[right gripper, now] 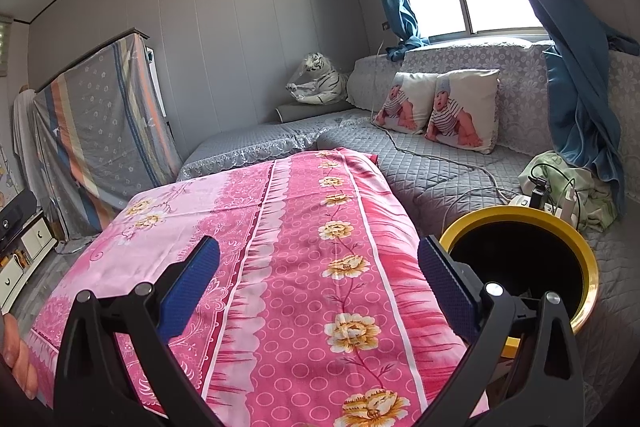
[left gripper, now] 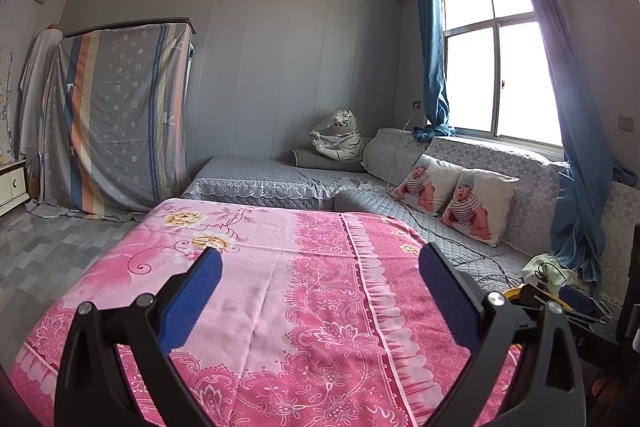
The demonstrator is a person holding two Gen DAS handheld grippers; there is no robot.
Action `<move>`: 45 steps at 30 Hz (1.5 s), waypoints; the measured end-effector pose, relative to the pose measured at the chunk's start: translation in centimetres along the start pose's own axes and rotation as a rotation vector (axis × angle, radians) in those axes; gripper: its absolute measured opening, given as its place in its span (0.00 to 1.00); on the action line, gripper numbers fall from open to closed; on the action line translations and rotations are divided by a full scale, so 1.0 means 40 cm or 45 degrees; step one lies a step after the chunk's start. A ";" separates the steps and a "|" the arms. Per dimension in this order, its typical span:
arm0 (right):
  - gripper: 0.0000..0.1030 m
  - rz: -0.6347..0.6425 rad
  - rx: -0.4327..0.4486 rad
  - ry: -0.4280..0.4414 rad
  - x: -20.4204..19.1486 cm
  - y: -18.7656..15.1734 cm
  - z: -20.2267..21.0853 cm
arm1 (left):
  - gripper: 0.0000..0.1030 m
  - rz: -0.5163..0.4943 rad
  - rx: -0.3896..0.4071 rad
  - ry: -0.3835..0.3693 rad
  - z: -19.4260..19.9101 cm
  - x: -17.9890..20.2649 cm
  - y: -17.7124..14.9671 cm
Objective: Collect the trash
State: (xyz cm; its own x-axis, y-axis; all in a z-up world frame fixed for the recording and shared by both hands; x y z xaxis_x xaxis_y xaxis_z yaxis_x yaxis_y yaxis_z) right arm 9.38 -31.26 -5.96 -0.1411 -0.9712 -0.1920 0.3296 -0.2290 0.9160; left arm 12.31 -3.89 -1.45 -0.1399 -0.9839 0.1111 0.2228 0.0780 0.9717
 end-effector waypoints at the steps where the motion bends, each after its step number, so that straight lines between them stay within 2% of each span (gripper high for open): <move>1: 0.92 -0.001 0.001 -0.002 0.000 0.000 0.000 | 0.92 0.000 0.000 0.000 0.000 0.000 0.000; 45: 0.92 -0.037 -0.037 -0.005 0.018 -0.012 -0.014 | 0.92 -0.025 -0.008 -0.026 -0.012 0.016 -0.001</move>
Point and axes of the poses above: each gripper's, at about its wrist camera, not at the fingertips, and z roughly against the way its jaws point, x to its right, y to its top, the point moved 8 cm from there along -z, roughly the way its jaws point, and after that the axes turned 1 degree about y, right-handed, at the moved point
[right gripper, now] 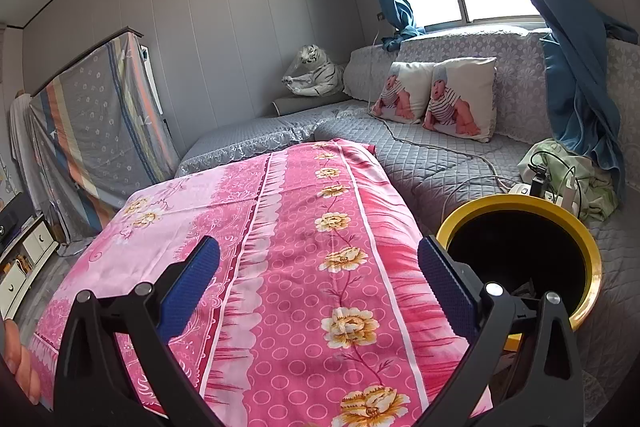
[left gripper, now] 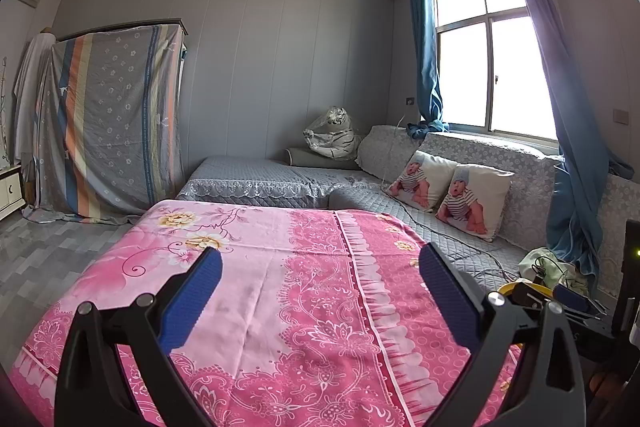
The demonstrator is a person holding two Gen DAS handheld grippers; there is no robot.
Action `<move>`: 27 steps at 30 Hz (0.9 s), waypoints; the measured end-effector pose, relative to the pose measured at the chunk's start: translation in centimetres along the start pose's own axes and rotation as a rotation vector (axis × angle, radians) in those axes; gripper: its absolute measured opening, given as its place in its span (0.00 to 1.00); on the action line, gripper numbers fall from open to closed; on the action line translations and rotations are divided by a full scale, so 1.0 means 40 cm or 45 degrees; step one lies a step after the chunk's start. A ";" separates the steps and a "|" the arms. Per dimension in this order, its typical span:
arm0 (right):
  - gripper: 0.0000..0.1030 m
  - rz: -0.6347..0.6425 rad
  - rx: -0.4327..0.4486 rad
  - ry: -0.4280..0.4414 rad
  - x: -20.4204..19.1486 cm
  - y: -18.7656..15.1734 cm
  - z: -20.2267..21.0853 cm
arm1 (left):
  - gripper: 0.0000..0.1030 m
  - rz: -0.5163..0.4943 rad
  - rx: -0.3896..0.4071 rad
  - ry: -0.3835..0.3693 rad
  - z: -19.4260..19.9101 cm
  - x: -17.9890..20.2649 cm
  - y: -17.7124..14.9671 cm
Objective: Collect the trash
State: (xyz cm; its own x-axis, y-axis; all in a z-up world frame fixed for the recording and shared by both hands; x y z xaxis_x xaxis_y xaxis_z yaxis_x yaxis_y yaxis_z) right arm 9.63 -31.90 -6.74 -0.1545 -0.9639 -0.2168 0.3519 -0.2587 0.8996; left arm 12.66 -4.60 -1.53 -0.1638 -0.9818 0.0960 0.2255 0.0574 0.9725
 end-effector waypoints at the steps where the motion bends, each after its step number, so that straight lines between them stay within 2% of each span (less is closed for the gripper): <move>1: 0.92 -0.001 0.001 0.001 0.000 0.000 0.000 | 0.92 0.000 0.000 -0.001 0.000 -0.001 -0.002; 27: 0.92 -0.010 -0.020 0.001 0.004 -0.015 -0.008 | 0.92 -0.021 -0.017 0.005 -0.012 -0.005 -0.014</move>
Point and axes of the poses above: each gripper's, at about its wrist camera, not at the fingertips, and z roughly against the way its jaws point, x to its right, y to its top, the point moved 8 cm from there along -z, roughly the way its jaws point, and after that the axes turned 1 degree about y, right-handed, at the moved point
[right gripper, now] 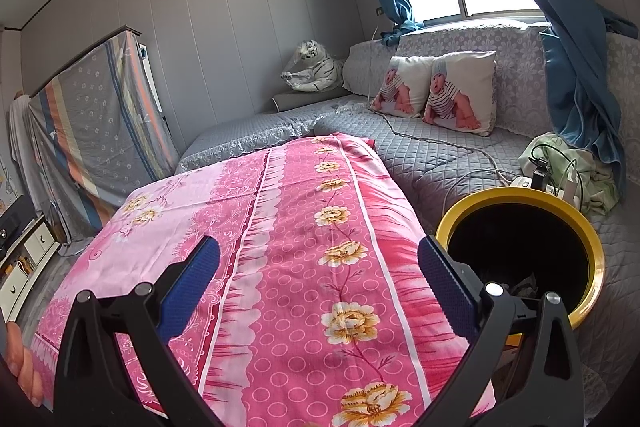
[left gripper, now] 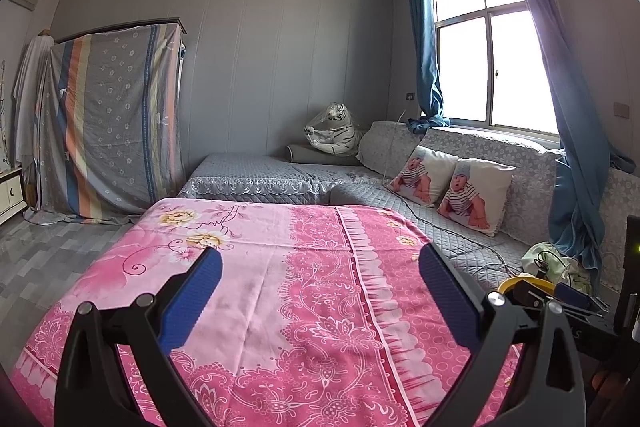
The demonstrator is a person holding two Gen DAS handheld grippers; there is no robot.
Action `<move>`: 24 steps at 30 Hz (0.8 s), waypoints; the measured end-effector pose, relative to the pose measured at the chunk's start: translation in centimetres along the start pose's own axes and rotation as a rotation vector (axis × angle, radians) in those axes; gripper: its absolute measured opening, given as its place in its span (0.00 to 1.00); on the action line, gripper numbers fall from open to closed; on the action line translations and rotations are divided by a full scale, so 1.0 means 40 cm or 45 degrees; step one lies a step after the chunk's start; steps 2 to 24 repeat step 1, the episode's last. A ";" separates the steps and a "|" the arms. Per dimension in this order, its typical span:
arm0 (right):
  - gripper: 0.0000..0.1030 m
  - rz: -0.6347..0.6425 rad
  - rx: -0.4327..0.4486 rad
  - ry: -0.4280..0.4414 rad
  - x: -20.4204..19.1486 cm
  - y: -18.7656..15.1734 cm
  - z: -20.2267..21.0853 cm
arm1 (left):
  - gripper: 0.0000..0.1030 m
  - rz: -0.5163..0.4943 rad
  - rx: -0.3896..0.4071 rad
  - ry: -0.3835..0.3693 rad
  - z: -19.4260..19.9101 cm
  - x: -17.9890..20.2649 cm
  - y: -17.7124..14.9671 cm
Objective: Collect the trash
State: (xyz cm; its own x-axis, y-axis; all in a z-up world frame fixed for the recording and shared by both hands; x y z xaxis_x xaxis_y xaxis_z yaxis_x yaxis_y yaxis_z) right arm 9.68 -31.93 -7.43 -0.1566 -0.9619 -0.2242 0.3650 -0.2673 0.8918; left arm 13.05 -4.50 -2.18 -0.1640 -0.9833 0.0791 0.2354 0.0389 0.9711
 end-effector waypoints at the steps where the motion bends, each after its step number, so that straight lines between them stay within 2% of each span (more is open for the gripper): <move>1: 0.92 -0.001 0.000 0.001 0.000 -0.001 0.001 | 0.92 0.002 0.000 -0.001 0.000 0.001 0.000; 24: 0.92 -0.001 0.000 0.001 0.000 -0.001 0.001 | 0.92 0.002 0.000 -0.001 0.000 0.001 0.000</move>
Point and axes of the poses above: each gripper's, at about its wrist camera, not at the fingertips, and z roughly against the way its jaws point, x to its right, y to its top, the point moved 8 cm from there along -z, roughly the way its jaws point, and after that the axes turned 1 degree about y, right-handed, at the moved point
